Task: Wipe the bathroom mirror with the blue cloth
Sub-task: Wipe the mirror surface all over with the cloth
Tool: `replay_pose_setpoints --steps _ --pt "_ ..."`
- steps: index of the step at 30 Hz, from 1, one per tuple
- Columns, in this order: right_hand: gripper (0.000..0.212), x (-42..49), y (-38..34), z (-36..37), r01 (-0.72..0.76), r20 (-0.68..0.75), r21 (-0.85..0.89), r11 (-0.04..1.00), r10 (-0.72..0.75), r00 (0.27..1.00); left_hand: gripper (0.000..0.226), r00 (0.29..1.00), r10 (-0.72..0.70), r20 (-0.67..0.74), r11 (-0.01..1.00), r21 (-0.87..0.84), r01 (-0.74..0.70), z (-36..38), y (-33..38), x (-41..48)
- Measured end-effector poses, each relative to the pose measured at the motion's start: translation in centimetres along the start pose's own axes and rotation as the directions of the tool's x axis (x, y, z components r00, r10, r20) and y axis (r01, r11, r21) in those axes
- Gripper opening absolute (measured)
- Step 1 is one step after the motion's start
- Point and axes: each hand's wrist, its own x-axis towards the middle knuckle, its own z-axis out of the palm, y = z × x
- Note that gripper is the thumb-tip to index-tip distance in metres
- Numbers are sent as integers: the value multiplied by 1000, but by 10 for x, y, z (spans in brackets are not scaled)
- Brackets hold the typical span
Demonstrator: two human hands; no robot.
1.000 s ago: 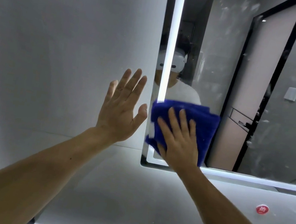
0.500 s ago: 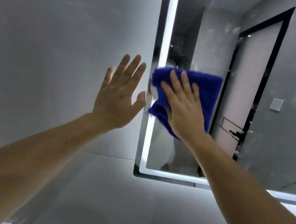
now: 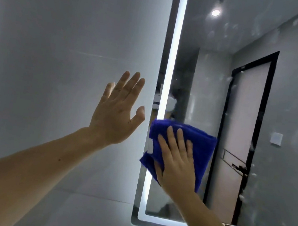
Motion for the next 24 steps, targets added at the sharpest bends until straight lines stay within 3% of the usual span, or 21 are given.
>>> replay_pose_setpoints --steps 4,7,11,18,24 --pt "54 -49 7 8 189 157 -77 979 -176 972 66 1000 5 20 1000 5 -5 1 2 9" --pt "52 -30 16 1 256 160 -100 961 -239 958 67 1000 12 14 1000 11 -12 -2 3 21" --pt "61 56 28 -22 139 -8 -36 990 -140 990 67 1000 14 7 1000 19 -15 -2 4 34" --pt "47 223 43 -69 -80 -146 72 994 90 985 69 1000 17 -24 998 61 -15 -10 -4 60" --pt "50 226 40 -68 -75 -197 51 996 84 977 69 998 -18 -64 998 51 22 -22 -10 81"
